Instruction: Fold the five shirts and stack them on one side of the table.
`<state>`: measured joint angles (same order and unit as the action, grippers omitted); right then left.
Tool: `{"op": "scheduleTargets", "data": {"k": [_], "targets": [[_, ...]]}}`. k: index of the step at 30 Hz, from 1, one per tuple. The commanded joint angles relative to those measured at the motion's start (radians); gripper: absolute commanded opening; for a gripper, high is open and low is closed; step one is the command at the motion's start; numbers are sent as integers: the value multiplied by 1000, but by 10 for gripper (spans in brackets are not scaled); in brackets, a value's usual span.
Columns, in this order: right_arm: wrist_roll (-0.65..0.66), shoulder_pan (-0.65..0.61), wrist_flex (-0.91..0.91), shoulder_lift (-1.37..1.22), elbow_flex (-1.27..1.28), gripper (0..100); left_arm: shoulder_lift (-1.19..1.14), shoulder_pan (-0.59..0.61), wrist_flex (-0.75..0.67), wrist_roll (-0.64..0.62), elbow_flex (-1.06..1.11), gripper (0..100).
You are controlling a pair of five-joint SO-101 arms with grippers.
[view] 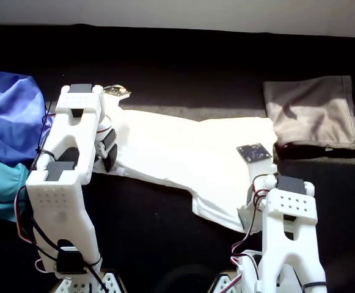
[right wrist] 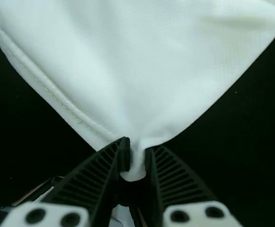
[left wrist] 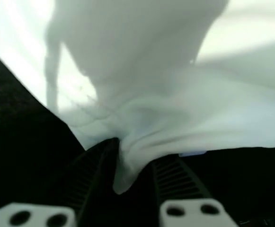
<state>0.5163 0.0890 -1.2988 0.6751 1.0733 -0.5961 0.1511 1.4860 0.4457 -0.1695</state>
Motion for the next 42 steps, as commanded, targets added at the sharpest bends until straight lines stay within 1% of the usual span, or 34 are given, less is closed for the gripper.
{"op": "scheduleTargets", "data": {"k": [1,4,7,9,14,17,18,20,21,22,23,24,26,28,31,33,36,42], "targets": [[12,-10,-42,21,-62,194,10,31,51,2,-58,174],[6,-10,-94,21,-153,194,10,54,137,2,-177,174],[6,-10,-173,21,-269,194,10,67,238,2,-352,174],[6,-10,-234,21,-361,194,10,68,278,2,-463,174],[6,-10,-325,21,-572,194,10,58,276,0,-621,174],[5,-10,-317,19,-650,194,8,36,276,-5,-673,168],[5,-10,-298,13,-665,194,4,22,275,-6,-691,149],[0,-10,-217,10,-668,159,-2,-10,272,-12,-719,53],[-20,-10,-153,8,-650,103,-4,-31,250,-38,-717,0],[-46,-10,-77,8,-627,29,-12,-51,218,-64,-713,18],[-69,-10,-2,8,-595,0,-24,-71,187,-81,-716,14],[-83,-10,68,8,-561,24,-42,-90,150,-94,-716,5],[-84,-25,214,7,-484,3,-91,-117,72,-130,-716,10],[-83,-47,364,7,-404,8,-154,-130,2,-167,-716,9],[-84,-82,593,-16,-289,7,-245,-116,-77,-189,-717,9],[-84,-93,696,-82,-252,7,-286,-84,-112,-189,-719,9],[-84,-90,776,-251,-283,7,-315,-25,-146,-189,-719,9],[-86,-71,782,-677,-512,7,-351,68,-176,-189,-717,9]]}}
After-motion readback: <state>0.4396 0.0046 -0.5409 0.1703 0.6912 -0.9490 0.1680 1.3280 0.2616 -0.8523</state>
